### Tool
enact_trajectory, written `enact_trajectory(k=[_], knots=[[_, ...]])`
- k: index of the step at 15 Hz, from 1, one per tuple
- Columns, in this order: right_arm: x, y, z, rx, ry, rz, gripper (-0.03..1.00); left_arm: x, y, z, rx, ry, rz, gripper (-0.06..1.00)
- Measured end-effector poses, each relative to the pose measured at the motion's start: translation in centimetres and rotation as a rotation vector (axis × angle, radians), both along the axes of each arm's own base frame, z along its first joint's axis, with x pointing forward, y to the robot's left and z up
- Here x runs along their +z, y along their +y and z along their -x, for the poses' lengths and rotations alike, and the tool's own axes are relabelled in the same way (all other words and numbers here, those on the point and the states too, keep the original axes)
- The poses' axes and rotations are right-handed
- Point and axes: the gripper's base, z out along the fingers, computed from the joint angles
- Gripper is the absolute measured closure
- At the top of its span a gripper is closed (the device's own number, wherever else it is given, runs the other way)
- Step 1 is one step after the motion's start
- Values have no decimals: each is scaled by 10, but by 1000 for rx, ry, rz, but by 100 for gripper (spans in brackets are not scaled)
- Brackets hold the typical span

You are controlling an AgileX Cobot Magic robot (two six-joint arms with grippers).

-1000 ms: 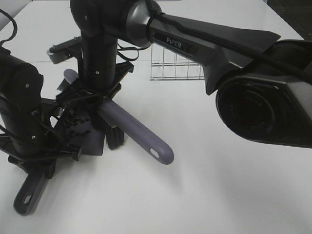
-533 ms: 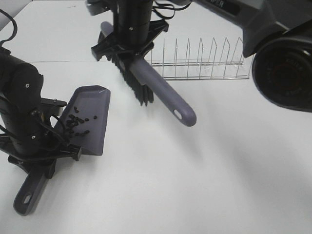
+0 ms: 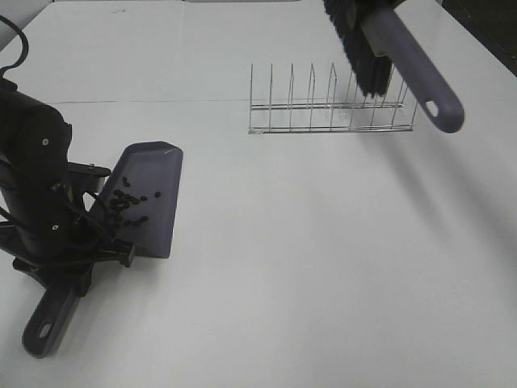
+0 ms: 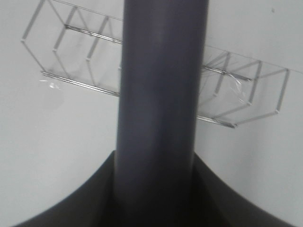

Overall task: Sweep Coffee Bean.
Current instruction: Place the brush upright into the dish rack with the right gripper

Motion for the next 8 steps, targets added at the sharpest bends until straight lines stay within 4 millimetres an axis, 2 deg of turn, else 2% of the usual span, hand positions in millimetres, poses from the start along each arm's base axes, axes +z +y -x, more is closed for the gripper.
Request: enact_trajectory(k=[3, 4, 5, 8], knots=[[-11, -52, 12, -102, 107, -7, 67, 0, 0, 0, 0, -1, 0, 60], [-23, -66, 17, -135, 164, -26, 67, 0, 0, 0, 0, -1, 0, 60], [-43, -79, 24, -166, 252, -47, 67, 0, 0, 0, 0, -1, 0, 60], [-71, -78, 34, -151, 363, -56, 67, 0, 0, 0, 0, -4, 3, 60]])
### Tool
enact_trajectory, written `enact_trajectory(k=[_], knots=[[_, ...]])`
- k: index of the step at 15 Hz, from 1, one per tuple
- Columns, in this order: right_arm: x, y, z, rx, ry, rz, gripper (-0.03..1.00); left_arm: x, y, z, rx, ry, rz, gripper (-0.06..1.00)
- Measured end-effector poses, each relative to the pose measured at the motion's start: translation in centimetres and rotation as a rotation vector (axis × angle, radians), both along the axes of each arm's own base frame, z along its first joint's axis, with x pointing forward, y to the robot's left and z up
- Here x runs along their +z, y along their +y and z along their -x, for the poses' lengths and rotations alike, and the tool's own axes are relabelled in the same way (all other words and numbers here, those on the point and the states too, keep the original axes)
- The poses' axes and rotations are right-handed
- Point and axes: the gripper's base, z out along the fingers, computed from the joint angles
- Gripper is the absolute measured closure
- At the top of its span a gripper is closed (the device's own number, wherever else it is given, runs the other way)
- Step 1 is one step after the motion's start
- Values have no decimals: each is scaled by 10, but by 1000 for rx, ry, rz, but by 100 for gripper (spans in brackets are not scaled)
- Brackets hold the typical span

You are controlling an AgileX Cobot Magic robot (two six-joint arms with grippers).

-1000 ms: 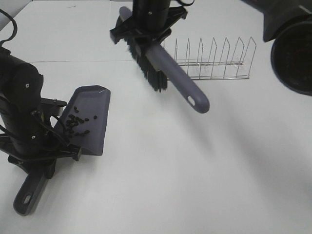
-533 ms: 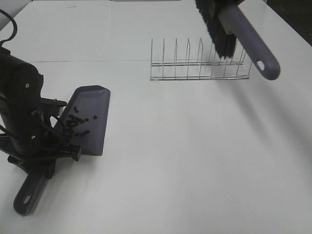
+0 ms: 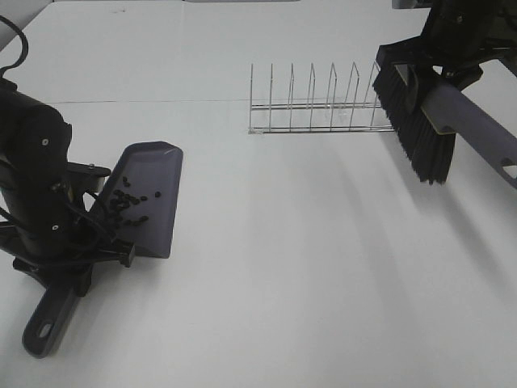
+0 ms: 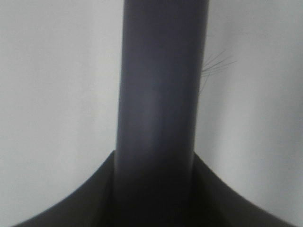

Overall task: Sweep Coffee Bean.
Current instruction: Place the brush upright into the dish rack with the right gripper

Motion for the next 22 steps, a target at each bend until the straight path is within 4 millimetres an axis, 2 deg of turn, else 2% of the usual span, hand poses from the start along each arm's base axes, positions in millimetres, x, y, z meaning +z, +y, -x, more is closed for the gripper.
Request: enact_trajectory(k=[6, 13, 15, 18, 22], knots=[[-37, 2, -8, -5, 73, 8, 67, 0, 0, 0, -2, -1, 1, 60], [-42, 6, -35, -6, 1, -2, 67, 0, 0, 0, -5, -1, 2, 60], [-51, 5, -43, -4, 0, 10, 67, 0, 0, 0, -9, 0, 2, 60], [-57, 6, -45, -4, 8, 11, 67, 4, -1, -1, -12, -25, 15, 60], [-59, 6, -46, -4, 1, 10, 67, 27, -4, -10, -4, -122, 58, 60]])
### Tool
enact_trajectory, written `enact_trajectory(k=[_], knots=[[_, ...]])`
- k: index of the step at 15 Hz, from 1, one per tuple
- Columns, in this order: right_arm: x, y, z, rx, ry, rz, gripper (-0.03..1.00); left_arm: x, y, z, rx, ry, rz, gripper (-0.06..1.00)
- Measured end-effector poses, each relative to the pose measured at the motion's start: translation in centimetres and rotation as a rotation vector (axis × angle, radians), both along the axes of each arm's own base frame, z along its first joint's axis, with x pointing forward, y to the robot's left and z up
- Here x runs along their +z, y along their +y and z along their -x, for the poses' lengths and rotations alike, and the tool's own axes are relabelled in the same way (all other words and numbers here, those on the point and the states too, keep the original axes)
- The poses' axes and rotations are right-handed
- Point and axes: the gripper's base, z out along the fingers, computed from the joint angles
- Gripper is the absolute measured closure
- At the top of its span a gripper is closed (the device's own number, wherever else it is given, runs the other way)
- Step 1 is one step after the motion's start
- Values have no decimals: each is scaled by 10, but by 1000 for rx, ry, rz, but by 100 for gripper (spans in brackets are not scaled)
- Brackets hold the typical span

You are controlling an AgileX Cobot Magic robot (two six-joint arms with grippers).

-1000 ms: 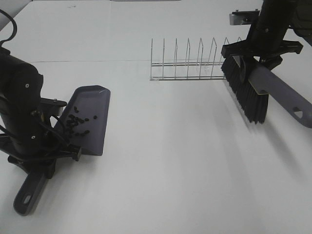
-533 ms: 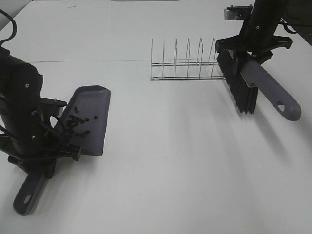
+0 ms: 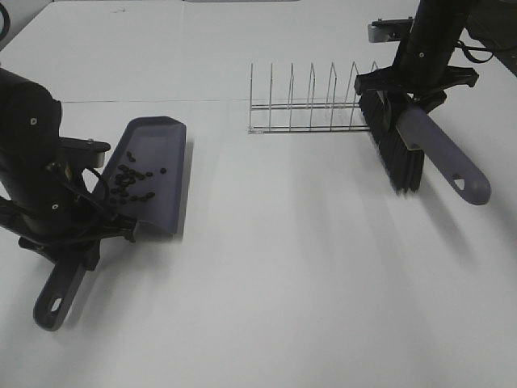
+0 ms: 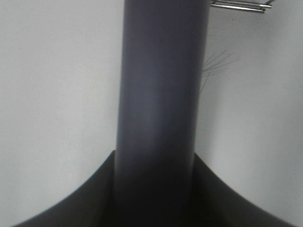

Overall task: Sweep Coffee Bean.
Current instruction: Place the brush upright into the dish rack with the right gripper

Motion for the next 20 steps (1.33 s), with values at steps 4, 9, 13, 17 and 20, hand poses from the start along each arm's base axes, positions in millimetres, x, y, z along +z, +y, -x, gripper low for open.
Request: enact_trajectory(k=[4, 9, 13, 17, 20], knots=[[-2, 0, -2, 9, -12, 9, 67, 3, 1, 1, 2, 12, -7, 60], [0, 20, -5, 63, -94, 75, 67, 4, 1, 1, 2, 10, -7, 60], [0, 19, -2, 67, -56, 103, 67, 4, 0, 1, 2, 9, -6, 60], [-1, 20, -2, 66, -51, 95, 67, 4, 0, 1, -6, 10, -7, 60], [-11, 23, -15, 61, -51, 82, 67, 4, 0, 1, -10, 10, -7, 60]])
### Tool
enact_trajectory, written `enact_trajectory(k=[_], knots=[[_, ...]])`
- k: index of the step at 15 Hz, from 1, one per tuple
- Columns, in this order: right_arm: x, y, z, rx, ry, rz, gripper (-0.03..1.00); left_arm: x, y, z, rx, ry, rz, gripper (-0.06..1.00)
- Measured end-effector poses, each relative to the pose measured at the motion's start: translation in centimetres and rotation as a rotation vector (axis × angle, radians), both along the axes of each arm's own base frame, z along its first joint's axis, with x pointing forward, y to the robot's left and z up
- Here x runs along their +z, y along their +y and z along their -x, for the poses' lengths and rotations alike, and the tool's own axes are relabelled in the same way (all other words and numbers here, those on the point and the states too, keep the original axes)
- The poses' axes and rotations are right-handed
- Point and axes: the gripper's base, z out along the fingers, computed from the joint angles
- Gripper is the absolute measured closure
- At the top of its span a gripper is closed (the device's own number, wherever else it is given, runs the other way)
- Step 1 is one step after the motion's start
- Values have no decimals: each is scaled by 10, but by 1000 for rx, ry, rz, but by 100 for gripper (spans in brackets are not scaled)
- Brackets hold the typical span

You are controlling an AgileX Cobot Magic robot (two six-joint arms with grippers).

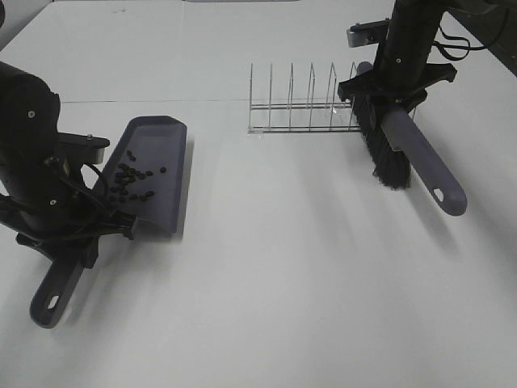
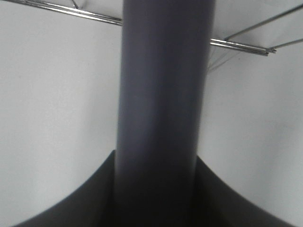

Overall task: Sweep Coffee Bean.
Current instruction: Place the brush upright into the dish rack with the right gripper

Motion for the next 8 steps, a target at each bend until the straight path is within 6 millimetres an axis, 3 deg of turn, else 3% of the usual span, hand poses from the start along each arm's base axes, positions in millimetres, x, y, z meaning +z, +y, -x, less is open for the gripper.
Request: enact_trajectory(k=[6, 8], knots=[[19, 2, -13, 19, -84, -15, 67, 0, 0, 0, -5, 0, 0, 60], [16, 3, -14, 21, -86, -18, 67, 0, 0, 0, -7, 0, 0, 60]])
